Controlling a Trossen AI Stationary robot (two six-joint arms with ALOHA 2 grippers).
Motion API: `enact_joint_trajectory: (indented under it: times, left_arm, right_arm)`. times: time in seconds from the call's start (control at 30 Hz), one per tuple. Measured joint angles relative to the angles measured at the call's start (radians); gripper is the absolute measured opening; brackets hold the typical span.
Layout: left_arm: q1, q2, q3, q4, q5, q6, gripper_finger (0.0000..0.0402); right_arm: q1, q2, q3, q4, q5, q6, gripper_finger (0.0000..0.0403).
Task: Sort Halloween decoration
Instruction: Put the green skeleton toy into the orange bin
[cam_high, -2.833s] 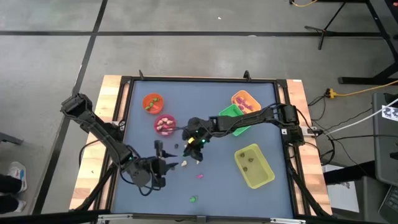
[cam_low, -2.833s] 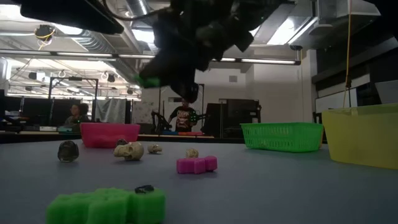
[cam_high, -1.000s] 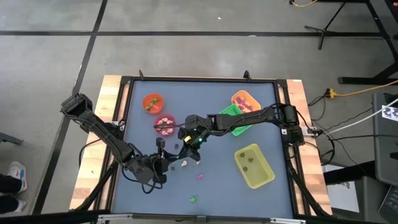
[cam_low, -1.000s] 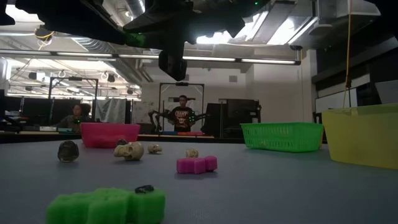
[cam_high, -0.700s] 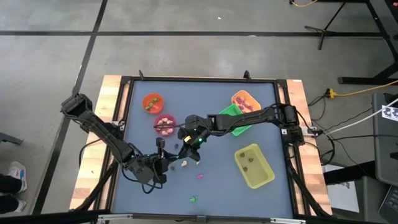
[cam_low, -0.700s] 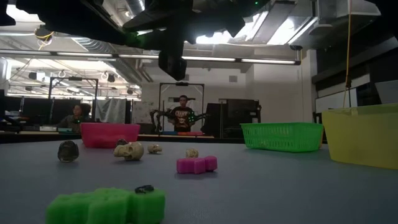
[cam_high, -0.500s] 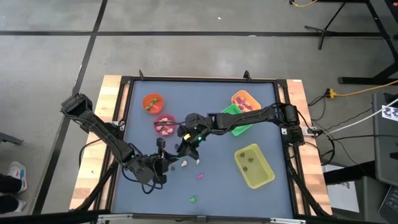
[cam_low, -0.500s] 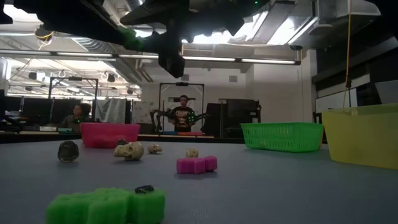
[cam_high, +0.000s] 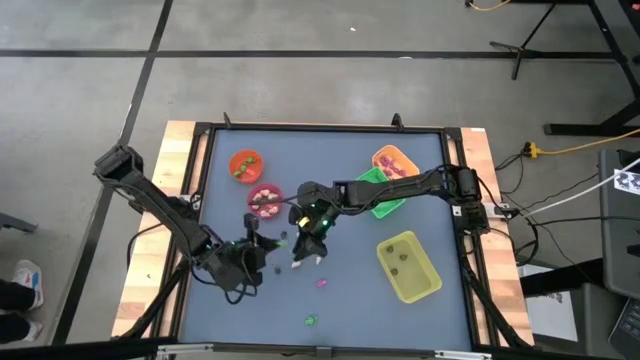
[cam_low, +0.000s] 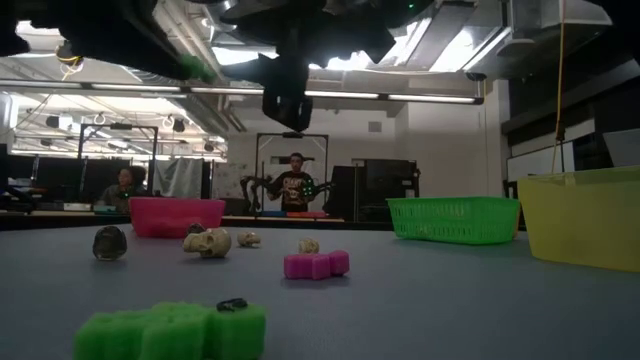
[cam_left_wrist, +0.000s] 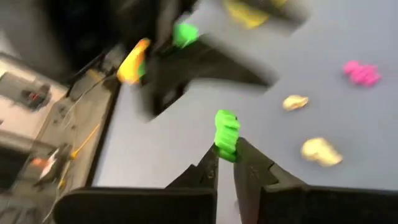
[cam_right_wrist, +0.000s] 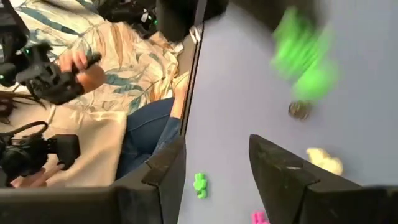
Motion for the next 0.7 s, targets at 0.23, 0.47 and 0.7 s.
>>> enact_joint_trajectory:
  times: [0.23, 0.47, 0.7]
  left_arm:
    - [0.037, -0.186, 0.0, -0.376, -0.035, -0.203, 0.0014]
    - [0.177, -0.313, 0.0, -0.717, -0.05, -0.37, 0.0014]
    - [0.407, -0.323, 0.0, -0.781, -0.049, -0.393, 0.0014]
  right_arm:
    - [0.02, 0.001, -0.001, -0.067, 0.023, 0.036, 0.0173]
    - [0.077, 0.001, -0.001, -0.105, 0.175, 0.026, 0.0173]
    - [0.139, 0.002, -0.001, -0.147, 0.358, -0.005, 0.0173]
